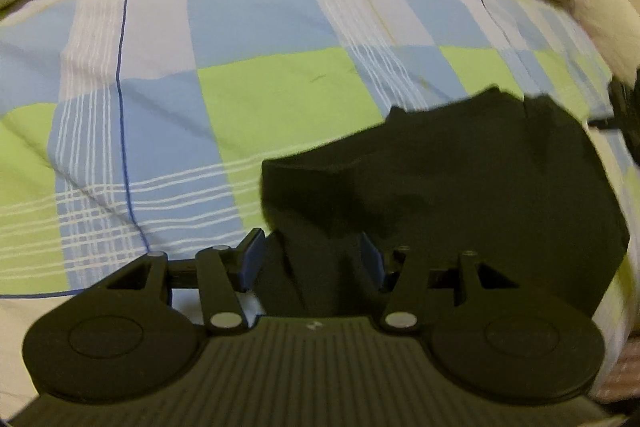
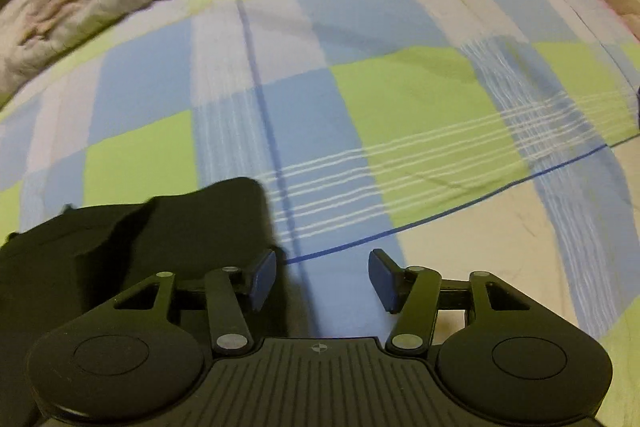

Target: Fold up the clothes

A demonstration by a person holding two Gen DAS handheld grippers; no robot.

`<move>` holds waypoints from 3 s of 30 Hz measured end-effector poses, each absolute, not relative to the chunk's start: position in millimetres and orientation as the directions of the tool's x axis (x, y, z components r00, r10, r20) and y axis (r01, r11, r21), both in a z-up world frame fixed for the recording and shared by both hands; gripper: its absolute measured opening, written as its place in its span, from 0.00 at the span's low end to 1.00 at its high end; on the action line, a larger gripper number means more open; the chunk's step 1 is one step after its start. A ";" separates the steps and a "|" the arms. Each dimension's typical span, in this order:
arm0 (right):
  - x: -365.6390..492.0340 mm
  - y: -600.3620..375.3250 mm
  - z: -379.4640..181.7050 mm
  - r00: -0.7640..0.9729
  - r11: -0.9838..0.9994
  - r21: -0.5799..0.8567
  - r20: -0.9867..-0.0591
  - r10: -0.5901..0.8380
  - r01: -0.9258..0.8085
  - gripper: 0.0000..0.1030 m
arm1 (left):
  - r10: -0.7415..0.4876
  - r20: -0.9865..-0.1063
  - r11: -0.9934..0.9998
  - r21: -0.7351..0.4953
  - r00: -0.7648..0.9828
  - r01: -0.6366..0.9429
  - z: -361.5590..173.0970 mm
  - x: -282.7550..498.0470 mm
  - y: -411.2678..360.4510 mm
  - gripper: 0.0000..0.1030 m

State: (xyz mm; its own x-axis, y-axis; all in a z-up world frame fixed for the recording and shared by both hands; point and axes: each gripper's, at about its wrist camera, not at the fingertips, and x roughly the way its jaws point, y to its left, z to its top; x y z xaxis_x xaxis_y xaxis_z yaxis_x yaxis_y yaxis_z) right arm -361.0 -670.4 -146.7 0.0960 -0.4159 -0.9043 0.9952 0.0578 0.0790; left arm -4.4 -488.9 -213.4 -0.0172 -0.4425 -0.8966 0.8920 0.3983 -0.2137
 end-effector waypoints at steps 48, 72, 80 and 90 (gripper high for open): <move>-315.2 -506.0 -168.1 0.093 0.385 0.008 -0.975 -0.203 0.923 0.54 | -0.281 -0.956 0.089 0.060 0.083 0.994 -173.9 -144.6 -351.7 0.31; -250.8 -390.8 -237.2 -0.078 0.790 -0.610 -0.792 -0.606 0.053 0.09 | -0.359 -0.843 -0.411 0.527 0.400 0.744 -232.8 -265.1 -355.2 0.08; -295.2 -393.5 -208.4 -0.057 0.802 -0.577 -0.816 -0.576 0.153 0.03 | -0.336 -0.854 -0.381 0.509 0.397 0.772 -197.7 -284.4 -331.1 0.04; -361.9 -347.1 -194.9 -0.089 0.836 -0.503 -0.863 -0.496 0.220 0.03 | -0.281 -0.919 -0.380 0.370 0.275 0.848 -183.5 -372.5 -289.2 0.04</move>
